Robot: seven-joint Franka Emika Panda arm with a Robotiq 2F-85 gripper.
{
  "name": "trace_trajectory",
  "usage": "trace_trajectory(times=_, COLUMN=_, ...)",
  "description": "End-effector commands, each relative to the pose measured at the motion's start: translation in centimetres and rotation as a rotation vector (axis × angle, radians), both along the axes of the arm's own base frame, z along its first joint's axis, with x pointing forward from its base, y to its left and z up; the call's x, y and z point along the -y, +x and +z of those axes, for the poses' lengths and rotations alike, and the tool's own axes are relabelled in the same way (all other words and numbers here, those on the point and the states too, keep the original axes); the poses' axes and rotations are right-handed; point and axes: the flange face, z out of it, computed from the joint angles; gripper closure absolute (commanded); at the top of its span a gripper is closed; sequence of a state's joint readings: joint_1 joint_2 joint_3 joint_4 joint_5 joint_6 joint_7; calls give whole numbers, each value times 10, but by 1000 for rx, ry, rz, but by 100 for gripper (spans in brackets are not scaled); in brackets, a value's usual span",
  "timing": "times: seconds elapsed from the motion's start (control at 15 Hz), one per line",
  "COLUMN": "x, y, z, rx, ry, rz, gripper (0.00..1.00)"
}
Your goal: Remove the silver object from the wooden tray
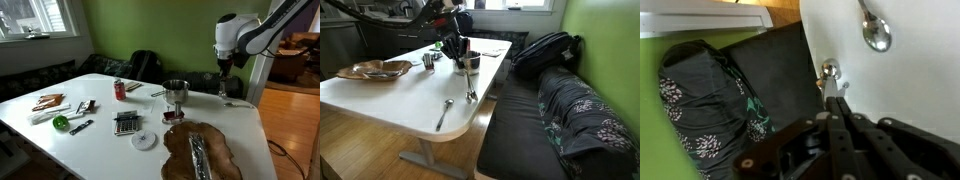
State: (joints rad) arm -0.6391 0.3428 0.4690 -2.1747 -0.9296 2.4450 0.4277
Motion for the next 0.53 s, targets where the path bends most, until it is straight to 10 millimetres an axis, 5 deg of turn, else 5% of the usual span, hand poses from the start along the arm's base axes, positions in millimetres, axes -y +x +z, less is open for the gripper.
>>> trace_trajectory(times=0.0, x=-2, y=3, z=4, rx=10, ry=2, rz=2, gripper=98)
trace_trajectory(times=0.47, x=-36, y=17, z=-21, rx=15, ry=182, rz=83, gripper=99)
